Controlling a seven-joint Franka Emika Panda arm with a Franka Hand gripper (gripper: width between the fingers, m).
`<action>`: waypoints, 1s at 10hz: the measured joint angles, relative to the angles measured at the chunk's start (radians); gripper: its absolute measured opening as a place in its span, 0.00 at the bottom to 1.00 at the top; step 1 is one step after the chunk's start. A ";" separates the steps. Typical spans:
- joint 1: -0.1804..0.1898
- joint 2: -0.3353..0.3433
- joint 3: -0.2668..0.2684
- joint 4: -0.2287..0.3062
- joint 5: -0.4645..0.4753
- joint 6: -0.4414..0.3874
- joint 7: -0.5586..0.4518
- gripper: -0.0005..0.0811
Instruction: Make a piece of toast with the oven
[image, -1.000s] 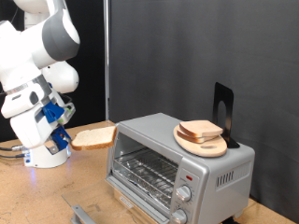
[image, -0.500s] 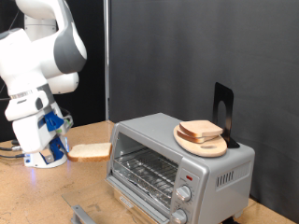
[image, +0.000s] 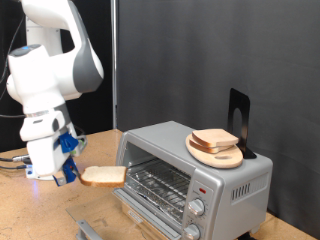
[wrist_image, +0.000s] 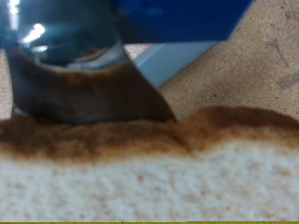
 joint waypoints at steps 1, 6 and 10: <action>0.005 0.000 0.016 -0.014 0.000 0.019 0.011 0.45; 0.028 -0.012 0.095 -0.078 -0.005 0.072 0.078 0.45; 0.051 -0.039 0.170 -0.139 -0.011 0.149 0.161 0.45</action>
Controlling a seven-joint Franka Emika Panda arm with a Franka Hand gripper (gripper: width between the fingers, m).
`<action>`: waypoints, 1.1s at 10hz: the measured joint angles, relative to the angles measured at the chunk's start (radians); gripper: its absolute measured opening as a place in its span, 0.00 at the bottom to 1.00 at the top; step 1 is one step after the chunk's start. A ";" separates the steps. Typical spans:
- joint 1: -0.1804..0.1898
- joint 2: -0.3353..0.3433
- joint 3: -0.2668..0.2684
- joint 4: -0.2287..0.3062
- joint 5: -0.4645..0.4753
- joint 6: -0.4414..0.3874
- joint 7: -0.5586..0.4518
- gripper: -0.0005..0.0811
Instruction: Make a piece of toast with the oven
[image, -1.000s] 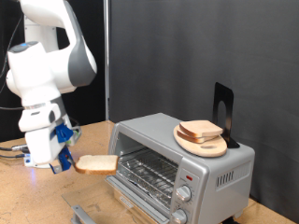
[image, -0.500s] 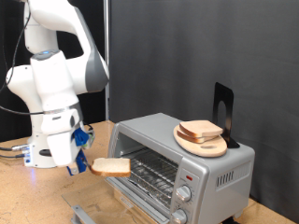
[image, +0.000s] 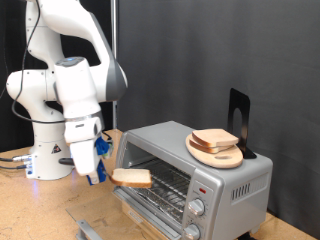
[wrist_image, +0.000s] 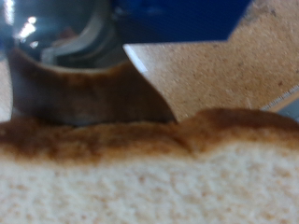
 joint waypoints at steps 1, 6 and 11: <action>0.006 -0.007 0.019 -0.007 0.000 0.003 0.026 0.45; 0.009 -0.018 0.108 -0.040 -0.085 0.066 0.127 0.45; 0.004 -0.018 0.110 -0.077 -0.131 0.115 0.099 0.45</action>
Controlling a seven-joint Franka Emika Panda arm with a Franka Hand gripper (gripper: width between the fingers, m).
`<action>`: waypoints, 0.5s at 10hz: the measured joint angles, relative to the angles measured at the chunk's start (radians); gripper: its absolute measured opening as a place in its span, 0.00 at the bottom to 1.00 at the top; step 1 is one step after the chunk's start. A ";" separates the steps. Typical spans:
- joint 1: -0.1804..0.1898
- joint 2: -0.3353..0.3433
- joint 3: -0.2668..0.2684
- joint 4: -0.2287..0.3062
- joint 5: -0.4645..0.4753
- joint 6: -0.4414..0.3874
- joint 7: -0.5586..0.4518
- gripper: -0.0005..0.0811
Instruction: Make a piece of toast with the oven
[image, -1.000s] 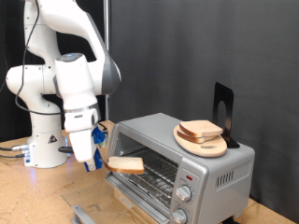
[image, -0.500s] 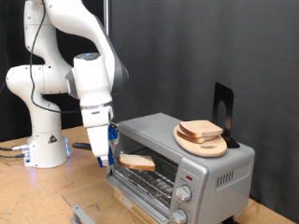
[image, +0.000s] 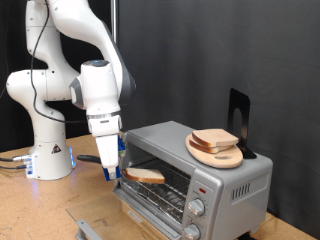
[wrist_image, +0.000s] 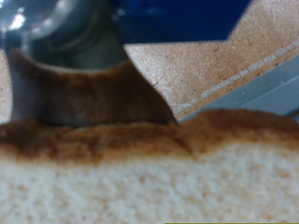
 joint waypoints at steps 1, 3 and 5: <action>-0.001 -0.001 -0.006 -0.001 0.000 0.000 -0.013 0.45; -0.013 -0.001 -0.012 -0.002 -0.012 -0.005 -0.021 0.45; -0.042 -0.002 -0.010 -0.002 -0.074 -0.018 0.002 0.45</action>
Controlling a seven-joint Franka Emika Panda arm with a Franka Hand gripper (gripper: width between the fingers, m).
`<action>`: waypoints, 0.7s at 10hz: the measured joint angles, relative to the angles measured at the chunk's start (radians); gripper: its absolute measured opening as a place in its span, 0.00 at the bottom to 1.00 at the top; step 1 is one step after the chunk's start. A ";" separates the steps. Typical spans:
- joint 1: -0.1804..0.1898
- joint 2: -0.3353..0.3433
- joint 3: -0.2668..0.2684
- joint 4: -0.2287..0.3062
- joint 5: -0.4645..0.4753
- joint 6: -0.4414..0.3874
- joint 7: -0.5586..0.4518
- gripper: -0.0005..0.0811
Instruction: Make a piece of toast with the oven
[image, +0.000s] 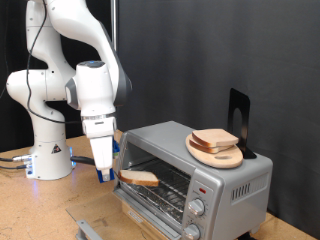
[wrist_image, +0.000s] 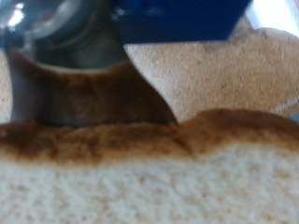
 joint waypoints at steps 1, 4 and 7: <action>-0.011 -0.001 0.004 0.002 -0.033 -0.018 0.034 0.45; -0.013 -0.019 0.038 0.039 -0.062 -0.103 0.145 0.45; 0.004 -0.046 0.073 0.080 -0.052 -0.164 0.191 0.45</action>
